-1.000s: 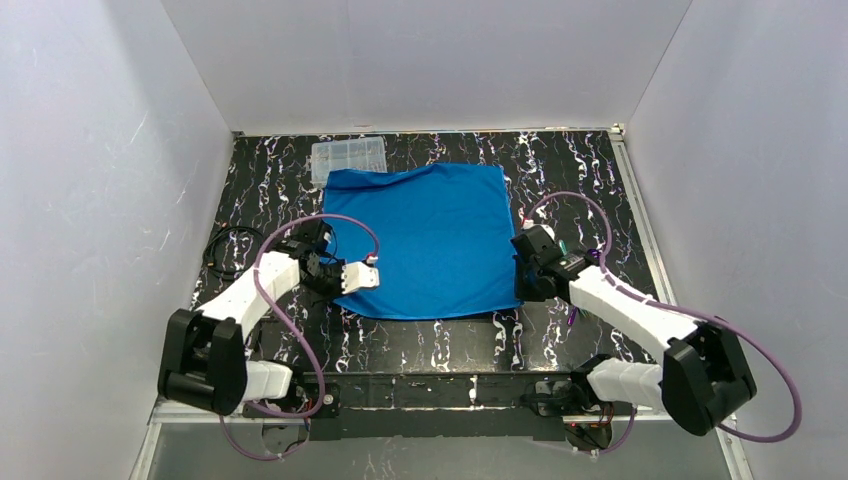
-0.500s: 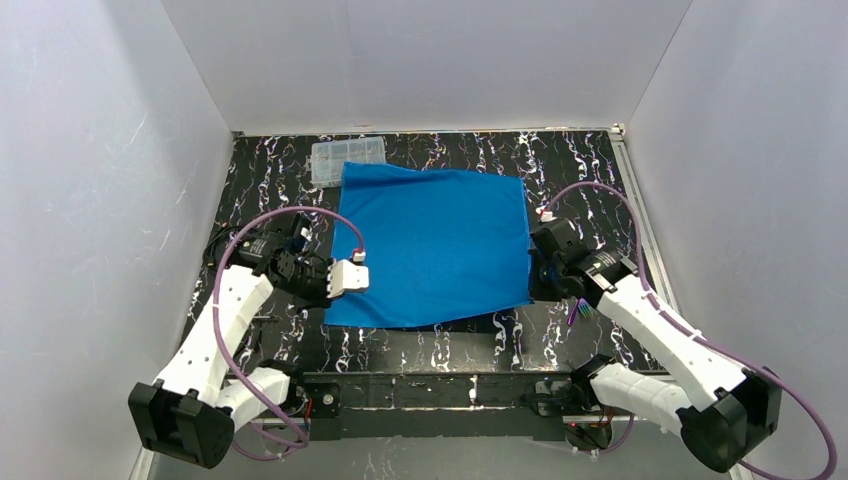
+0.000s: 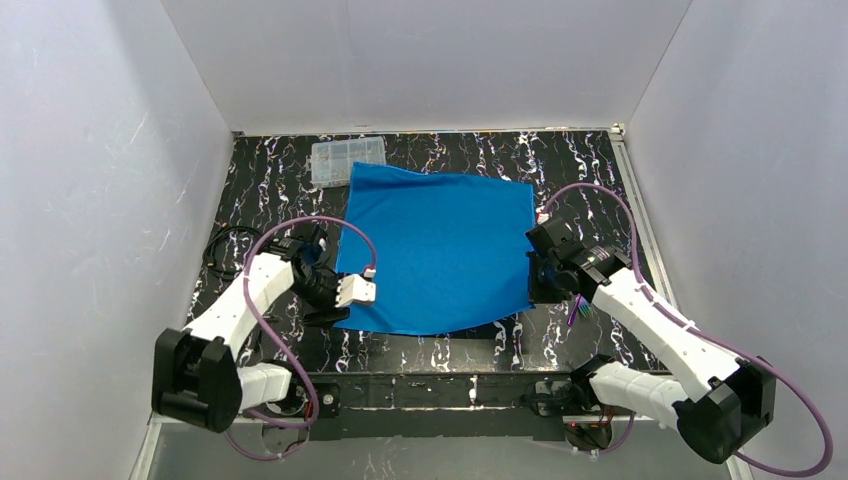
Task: Fold the napkin into a case and place the utensils inside
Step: Pick up the flattened napkin from the center of the board.
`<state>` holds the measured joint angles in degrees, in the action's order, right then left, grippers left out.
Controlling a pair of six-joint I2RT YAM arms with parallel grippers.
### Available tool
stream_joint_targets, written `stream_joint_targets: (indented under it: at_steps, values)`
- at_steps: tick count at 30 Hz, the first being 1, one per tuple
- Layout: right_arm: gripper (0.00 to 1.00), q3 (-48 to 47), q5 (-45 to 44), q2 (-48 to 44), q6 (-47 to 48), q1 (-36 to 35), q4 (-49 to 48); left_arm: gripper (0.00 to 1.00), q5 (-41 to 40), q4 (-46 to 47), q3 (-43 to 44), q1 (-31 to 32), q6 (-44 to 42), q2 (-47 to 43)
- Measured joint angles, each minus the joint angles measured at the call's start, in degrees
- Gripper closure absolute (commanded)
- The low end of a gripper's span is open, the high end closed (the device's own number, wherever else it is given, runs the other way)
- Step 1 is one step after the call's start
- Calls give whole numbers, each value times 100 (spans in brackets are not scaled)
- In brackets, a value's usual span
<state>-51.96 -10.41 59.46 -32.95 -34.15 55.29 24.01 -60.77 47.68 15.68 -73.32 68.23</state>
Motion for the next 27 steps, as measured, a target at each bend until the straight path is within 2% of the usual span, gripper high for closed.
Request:
stream_joint_targets:
  at_steps: [2,5,10,13,18,27]
  values:
    - [99,-2,-11,50,11,0,-31,51,-68,221,-28,24,-85,264]
    - [99,-2,-31,136,13,0,-101,32,-127,501,-107,52,-216,525]
    - [99,-11,-37,319,15,0,-240,31,-264,1001,-291,92,-315,879]
    - [99,-13,-37,407,15,0,-321,37,-337,1224,-319,105,-326,1115]
    - [99,-13,-42,498,17,0,-407,54,-417,1585,-367,105,-343,1451]
    - [99,-201,-116,590,42,68,-476,73,-505,2085,-634,105,-466,1235]
